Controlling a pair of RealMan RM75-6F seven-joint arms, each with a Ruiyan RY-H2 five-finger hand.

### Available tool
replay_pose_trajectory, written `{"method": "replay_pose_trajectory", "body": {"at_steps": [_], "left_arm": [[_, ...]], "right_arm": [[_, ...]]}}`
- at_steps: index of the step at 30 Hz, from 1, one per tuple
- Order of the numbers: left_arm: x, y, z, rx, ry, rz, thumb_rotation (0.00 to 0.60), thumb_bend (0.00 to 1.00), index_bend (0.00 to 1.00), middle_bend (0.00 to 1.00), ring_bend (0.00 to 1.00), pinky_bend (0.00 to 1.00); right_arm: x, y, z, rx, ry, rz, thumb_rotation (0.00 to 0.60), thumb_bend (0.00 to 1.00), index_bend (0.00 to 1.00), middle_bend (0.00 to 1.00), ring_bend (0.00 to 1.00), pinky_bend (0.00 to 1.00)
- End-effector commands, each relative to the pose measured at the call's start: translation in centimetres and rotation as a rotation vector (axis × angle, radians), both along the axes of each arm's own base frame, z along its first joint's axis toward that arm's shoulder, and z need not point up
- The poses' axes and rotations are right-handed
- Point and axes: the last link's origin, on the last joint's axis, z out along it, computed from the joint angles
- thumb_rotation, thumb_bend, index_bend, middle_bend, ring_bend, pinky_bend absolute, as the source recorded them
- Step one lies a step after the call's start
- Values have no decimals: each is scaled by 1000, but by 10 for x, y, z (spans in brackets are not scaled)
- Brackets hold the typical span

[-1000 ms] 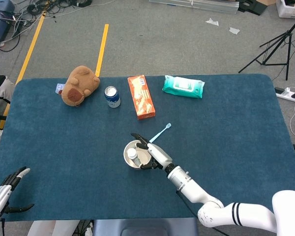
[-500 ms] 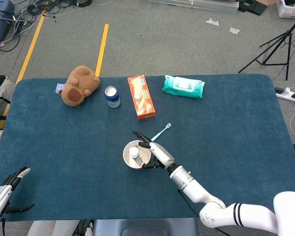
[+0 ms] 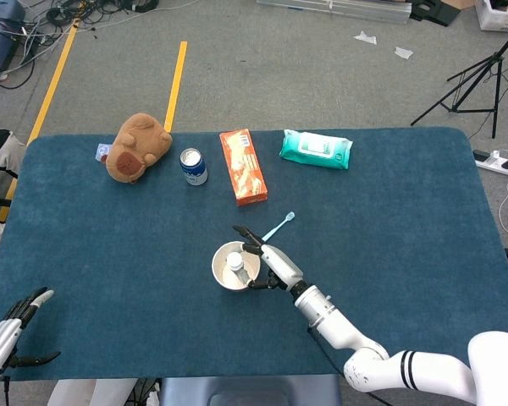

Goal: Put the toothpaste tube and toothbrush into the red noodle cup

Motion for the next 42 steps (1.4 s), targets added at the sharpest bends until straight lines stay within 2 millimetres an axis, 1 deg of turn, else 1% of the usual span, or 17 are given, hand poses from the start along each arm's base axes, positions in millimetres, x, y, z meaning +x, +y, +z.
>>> {"method": "replay_pose_trajectory", "body": {"at_steps": [1,8,20,27,42], "left_arm": [[0,0,0,0,0,1,600,0,0,0,0,0],[0,1,-1,-3,0,-2,600,0,0,0,0,0],[0,0,-2,-6,-3,0,600,0,0,0,0,0],[0,0,-2,-7,-4,0,600,0,0,0,0,0],[-1,-2,-3,-8,-7,5,600,0,0,0,0,0]], "right_arm": [[-2,-1,1,-7,0,-5,600,460,564,0,0,58],[-2,-5,7,-30,11,4,600,460,564,0,0,58],[-1,-10,13,-89,97,34,600,460,564,0,0,58],[-1,-11,10,-104,121,35,600,460,564,0,0,58],[1,-8,-2,-106,163,60,600,461,564,0,0,58]]}}
